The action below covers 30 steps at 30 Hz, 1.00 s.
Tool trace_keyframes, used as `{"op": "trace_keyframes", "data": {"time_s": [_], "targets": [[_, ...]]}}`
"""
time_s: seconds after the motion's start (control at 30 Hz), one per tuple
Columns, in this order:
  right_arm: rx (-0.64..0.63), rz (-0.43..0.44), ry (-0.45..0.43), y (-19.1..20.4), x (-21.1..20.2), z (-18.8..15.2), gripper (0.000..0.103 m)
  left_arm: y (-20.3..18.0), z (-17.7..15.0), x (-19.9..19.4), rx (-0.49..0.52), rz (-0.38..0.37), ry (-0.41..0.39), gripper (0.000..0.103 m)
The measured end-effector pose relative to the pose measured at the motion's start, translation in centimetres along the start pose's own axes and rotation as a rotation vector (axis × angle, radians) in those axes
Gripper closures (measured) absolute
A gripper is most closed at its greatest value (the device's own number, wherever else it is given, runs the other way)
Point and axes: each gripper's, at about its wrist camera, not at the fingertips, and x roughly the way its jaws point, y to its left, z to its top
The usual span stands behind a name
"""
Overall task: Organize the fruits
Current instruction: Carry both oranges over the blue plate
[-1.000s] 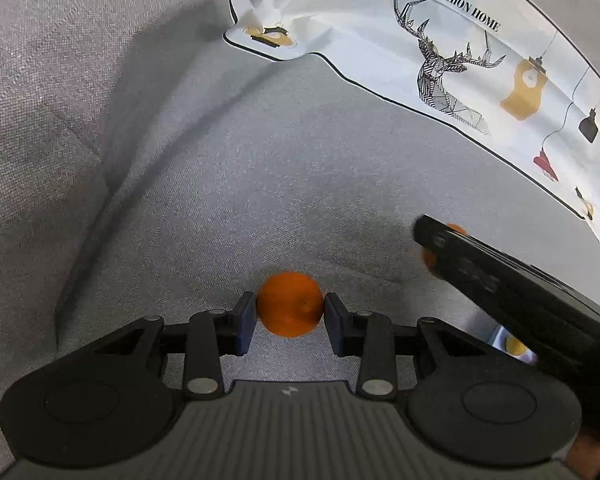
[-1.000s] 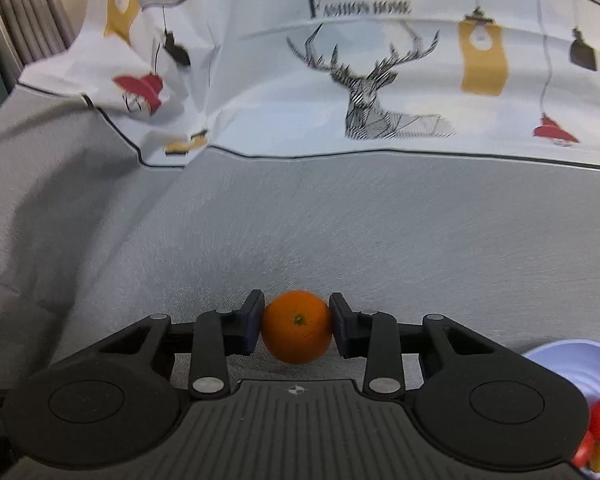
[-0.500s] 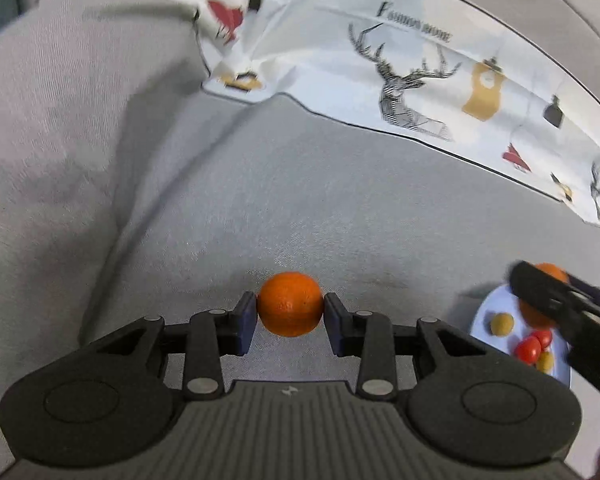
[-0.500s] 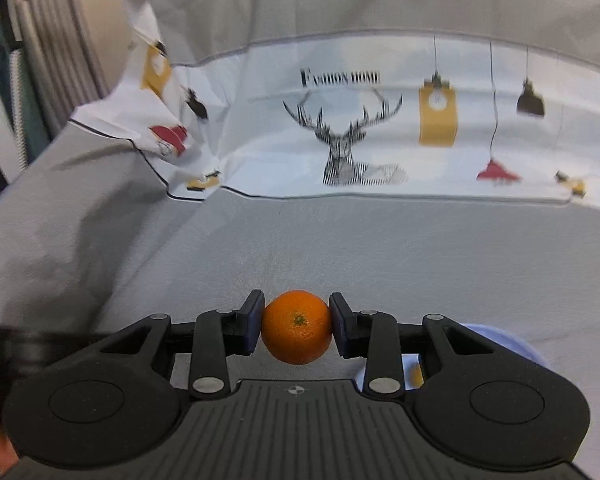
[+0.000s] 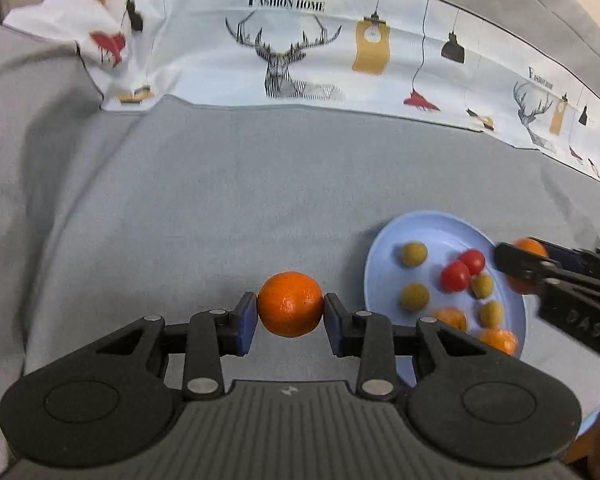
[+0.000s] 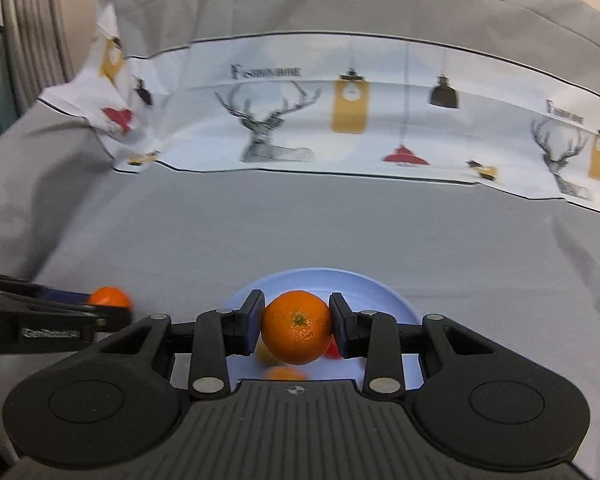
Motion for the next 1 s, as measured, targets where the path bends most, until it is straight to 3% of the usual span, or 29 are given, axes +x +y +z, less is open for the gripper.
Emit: {"op": "trace_keyframes", "data": {"time_s": [0.1, 0.27, 0.53, 0.7, 1.0], "targets": [[0.053, -0.044, -0.009, -2.6, 0.1, 0.3, 0.066, -0.3, 0.5, 0.4, 0.049, 0.042, -0.037, 0.063], [0.123, -0.070, 0.020, -5.7, -0.1, -0.3, 0.066, -0.7, 0.8, 1.5, 0.040, -0.015, -0.025, 0.063], [0.071, -0.056, 0.048, -5.7, 0.2, -0.6, 0.066, -5.1, -0.3, 1.5, 0.167, -0.219, -0.013, 0.063], [0.065, -0.048, 0.059, -5.5, 0.4, -0.4, 0.066, -7.0, -1.5, 2.1, 0.248, -0.217, -0.003, 0.063], [0.051, -0.043, 0.072, -5.0, 0.8, -0.3, 0.066, -7.2, -1.5, 2.3, 0.259, -0.214, 0.003, 0.063]]}}
